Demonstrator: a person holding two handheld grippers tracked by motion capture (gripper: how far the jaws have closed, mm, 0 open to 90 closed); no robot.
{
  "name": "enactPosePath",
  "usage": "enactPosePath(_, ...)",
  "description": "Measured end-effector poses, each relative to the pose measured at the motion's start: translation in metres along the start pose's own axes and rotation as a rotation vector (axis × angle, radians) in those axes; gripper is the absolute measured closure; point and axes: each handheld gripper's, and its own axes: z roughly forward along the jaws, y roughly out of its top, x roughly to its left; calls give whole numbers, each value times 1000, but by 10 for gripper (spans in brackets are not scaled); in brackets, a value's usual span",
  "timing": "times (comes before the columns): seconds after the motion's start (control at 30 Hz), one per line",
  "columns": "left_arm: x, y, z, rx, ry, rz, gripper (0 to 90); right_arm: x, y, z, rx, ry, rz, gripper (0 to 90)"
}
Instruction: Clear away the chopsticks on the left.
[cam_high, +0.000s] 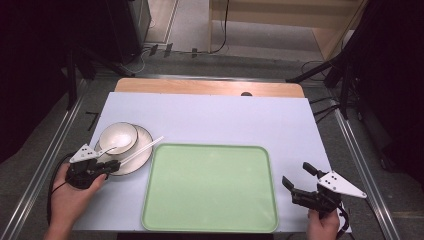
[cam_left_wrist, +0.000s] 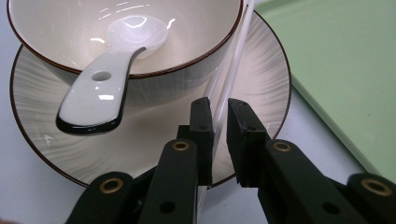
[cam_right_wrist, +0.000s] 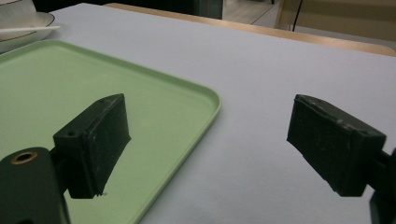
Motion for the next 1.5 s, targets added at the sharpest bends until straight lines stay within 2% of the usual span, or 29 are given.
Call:
enactPosePath(0.3, -7, 1, 14, 44, -4, 30, 792, 1, 0, -1, -1, -6, 1, 131)
enactPosePath(0.5, -7, 2, 18, 47, -40, 34, 805, 1, 0, 0, 4, -6, -3, 131)
enactPosePath(0.6, -9, 2, 20, 56, -62, 47, 845, 2, 0, 1, 5, -4, -7, 131)
enactPosePath(0.87, -13, 4, 20, 52, -60, 68, 854, 1, 0, 2, 2, -2, -5, 131)
enactPosePath(0.97, -18, 6, 15, 19, -61, 80, 855, -1, 0, 0, -8, -9, 6, 131)
enactPosePath(1.03, -22, 8, 14, 17, -74, 74, 855, -1, 0, -1, -12, -9, 9, 131)
enactPosePath(1.17, -33, 10, 13, 19, -83, 95, 855, -2, 0, -2, -15, -14, 14, 131)
enactPosePath(1.3, -45, 12, 11, -4, -119, 83, 855, -2, 0, -3, -15, -15, 10, 131)
enactPosePath(1.47, -62, 14, 13, -14, -138, 71, 855, -2, 0, -4, -21, -18, 7, 131)
enactPosePath(1.5, -62, 14, 13, -14, -138, 71, 855, -2, 0, -4, -21, -18, 7, 131)
